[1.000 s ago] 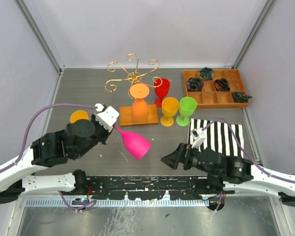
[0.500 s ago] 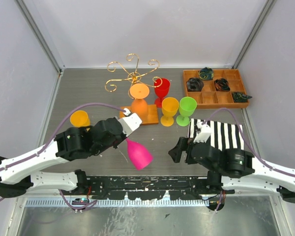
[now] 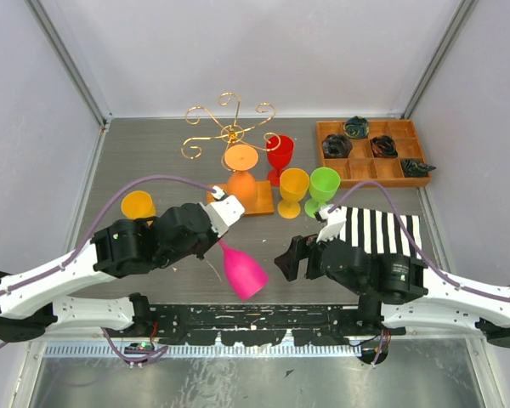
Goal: Place the wine glass upside down on the wine glass rack
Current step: Turn the wine glass upside down at the wine rack.
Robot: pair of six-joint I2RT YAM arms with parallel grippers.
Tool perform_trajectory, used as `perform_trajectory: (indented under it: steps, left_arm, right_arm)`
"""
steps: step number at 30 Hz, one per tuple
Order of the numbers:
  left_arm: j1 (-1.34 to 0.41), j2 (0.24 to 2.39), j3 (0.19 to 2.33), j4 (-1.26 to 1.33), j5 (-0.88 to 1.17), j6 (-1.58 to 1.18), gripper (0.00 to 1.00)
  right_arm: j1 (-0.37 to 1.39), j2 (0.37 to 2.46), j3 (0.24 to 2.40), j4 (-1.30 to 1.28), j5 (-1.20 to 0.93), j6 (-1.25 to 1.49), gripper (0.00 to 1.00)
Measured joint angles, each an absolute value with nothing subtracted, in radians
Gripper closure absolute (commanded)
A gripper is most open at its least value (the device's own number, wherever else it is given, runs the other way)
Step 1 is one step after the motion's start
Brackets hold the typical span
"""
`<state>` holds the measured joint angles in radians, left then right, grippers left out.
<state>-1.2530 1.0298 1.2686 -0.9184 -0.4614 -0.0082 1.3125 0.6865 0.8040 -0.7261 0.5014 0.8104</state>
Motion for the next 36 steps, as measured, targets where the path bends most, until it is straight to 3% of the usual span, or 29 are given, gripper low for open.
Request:
perform_trajectory:
  steps: [10,19,36]
  left_arm:
    - [-1.253,0.985,1.197,-0.819,-0.404,0.041,1.0]
    - [-1.253,0.966,1.139,-0.668,-0.316,0.169,1.0]
    - [-1.326,1.075,1.192,-0.636,-0.265,0.232,1.0]
  right_arm:
    - [1.312,0.654,0.804,-0.512,0.508,0.715,0.28]
    - [1.312,0.698,0.816,-0.35,0.324,0.656,0.34]
    - [1.312,0.83,0.816,-0.288,0.286,0.653,0.53]
